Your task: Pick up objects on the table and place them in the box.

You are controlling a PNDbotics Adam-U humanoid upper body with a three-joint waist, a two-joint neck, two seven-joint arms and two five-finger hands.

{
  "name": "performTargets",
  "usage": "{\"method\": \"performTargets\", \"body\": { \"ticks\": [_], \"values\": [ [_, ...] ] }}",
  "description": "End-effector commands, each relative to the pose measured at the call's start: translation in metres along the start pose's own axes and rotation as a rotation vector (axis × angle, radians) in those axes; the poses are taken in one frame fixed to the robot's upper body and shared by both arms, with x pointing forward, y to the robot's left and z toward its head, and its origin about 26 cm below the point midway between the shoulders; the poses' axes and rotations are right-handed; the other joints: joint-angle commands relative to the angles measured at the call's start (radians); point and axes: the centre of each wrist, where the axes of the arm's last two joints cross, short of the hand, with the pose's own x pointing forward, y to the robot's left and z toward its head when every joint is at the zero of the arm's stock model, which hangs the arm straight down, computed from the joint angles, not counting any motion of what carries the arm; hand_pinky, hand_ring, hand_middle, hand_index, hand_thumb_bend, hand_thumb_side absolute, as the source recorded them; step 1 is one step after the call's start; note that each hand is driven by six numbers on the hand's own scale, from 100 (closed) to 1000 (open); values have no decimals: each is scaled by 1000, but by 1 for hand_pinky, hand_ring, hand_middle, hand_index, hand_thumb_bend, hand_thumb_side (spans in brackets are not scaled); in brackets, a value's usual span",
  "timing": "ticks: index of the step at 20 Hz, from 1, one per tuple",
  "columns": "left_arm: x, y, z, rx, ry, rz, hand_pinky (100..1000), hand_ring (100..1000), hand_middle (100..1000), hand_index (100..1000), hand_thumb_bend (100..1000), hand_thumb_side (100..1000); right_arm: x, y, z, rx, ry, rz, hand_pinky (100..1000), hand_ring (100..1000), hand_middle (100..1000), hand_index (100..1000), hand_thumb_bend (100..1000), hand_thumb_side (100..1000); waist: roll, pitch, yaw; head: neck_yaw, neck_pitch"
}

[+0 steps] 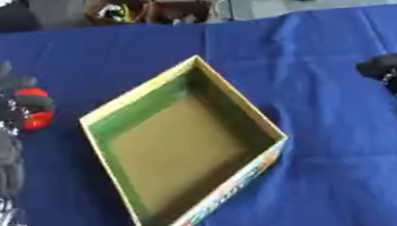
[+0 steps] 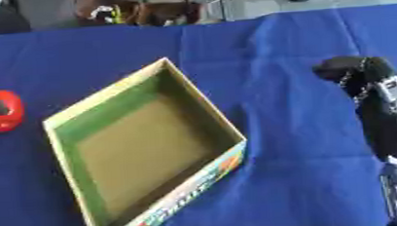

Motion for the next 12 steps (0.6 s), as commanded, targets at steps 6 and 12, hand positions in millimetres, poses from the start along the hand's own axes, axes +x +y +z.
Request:
{"method": "performTargets", "body": {
  "ticks": [6, 12],
  "values": [
    [5, 0, -1, -3, -17, 4, 603, 562, 626, 847, 100, 1000, 4, -2, -2, 3, -11, 12, 841, 772, 598, 730, 100, 1000, -1, -14, -2, 2, -5],
    [6, 2, -2, 8, -22, -12, 603, 564, 641, 856, 100, 1000, 3, -2, -1, 5, -5, 8, 842, 773, 598, 730, 100, 1000, -1, -20, 4, 27, -11]
  ]
}}
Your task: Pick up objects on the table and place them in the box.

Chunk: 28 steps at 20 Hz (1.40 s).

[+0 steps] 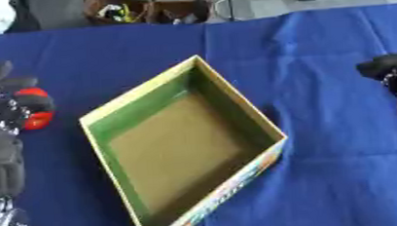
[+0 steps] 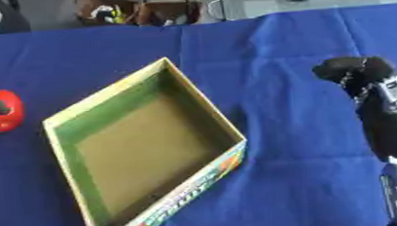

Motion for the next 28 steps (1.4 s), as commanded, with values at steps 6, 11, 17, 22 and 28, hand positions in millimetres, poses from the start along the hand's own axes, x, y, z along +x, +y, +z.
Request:
{"method": "performTargets", "body": {
  "ticks": [6, 11, 17, 22, 28],
  "values": [
    [12, 14, -11, -8, -51, -128, 621, 588, 713, 923, 100, 1000, 3, -2, -1, 3, -2, 6, 843, 773, 598, 730, 100, 1000, 1, -29, 3, 8, 3],
    [24, 29, -25, -41, -66, -289, 675, 655, 773, 970, 100, 1000, 3, -2, -1, 9, -3, 6, 842, 773, 598, 730, 100, 1000, 3, -36, 1, 7, 10],
    [49, 49, -50, -98, -84, -500, 764, 770, 851, 1000, 100, 956, 4, -5, 0, 19, 2, 21, 842, 774, 597, 730, 100, 1000, 10, -38, 5, -7, -1],
    [45, 58, -67, -211, 19, -688, 847, 858, 929, 1000, 100, 880, 4, -6, 1, 30, 6, 32, 842, 774, 597, 728, 100, 1000, 18, -36, 8, -15, -7],
    [36, 74, -94, -331, 174, -936, 885, 913, 957, 1000, 182, 944, 4, -5, 1, 45, 1, 35, 843, 775, 596, 727, 100, 1000, 19, -31, -9, -8, -15]
  ]
}}
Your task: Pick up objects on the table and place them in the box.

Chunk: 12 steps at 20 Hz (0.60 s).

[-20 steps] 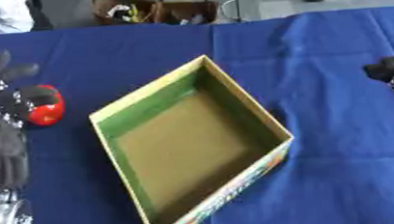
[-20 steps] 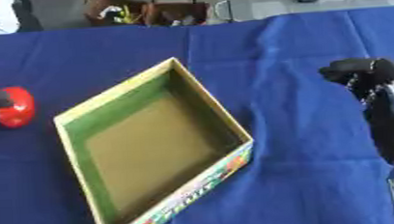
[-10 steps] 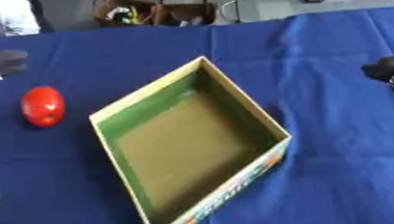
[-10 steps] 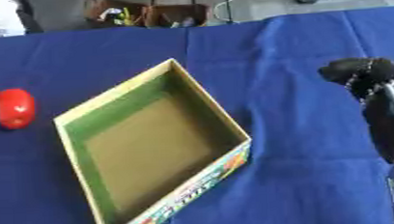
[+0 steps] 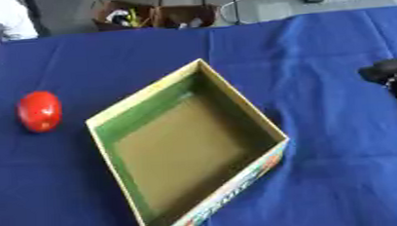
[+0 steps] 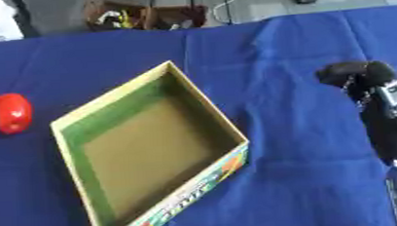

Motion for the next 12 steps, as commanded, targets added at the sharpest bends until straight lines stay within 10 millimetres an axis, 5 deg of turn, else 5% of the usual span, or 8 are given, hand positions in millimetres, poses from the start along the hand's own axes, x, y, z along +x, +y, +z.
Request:
{"method": "performTargets", "body": {
  "ticks": [1, 4, 12],
  "values": [
    [-10, 14, -9, -77, 60, -157, 886, 915, 959, 1000, 214, 954, 5, -3, -3, 23, -18, 24, 843, 775, 596, 727, 100, 1000, 0, -14, -5, 5, -17],
    [-24, 22, -13, -149, 101, -273, 893, 938, 971, 1000, 467, 973, 5, -2, -4, 33, -23, 24, 843, 776, 595, 726, 100, 1000, -1, -9, -14, 15, -24],
    [-60, 65, -24, -247, 221, -504, 889, 950, 974, 1000, 609, 981, 5, 0, -5, 54, -30, 22, 843, 776, 593, 722, 100, 1000, -9, 3, -33, 43, -39]
  ]
}}
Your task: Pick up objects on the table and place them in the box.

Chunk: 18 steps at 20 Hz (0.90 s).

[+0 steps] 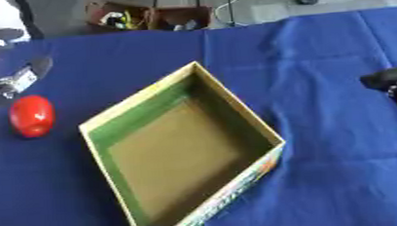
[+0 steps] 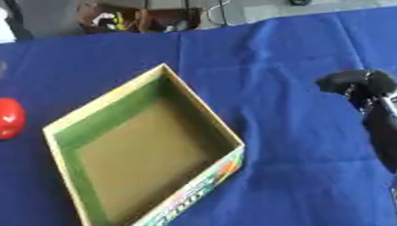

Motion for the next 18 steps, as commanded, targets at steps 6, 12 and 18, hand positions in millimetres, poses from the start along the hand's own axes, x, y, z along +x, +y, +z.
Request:
{"method": "performTargets", "body": {
  "ticks": [6, 12, 18],
  "values": [
    [-38, 33, -13, -60, 113, -130, 903, 973, 1000, 1000, 663, 931, 5, -4, -3, 25, -13, 35, 843, 775, 591, 720, 100, 1000, -2, -8, -3, 29, -30],
    [-63, 33, -22, -170, 147, -159, 922, 994, 1000, 1000, 713, 927, 4, -4, -2, 29, -3, 43, 844, 774, 590, 718, 100, 1000, 1, -1, 0, 30, -36],
    [-76, 34, -25, -264, 131, -161, 930, 1000, 1000, 1000, 735, 881, 4, -5, -1, 28, 5, 49, 844, 768, 581, 712, 100, 1000, 1, 6, -3, 30, -42]
  ]
}}
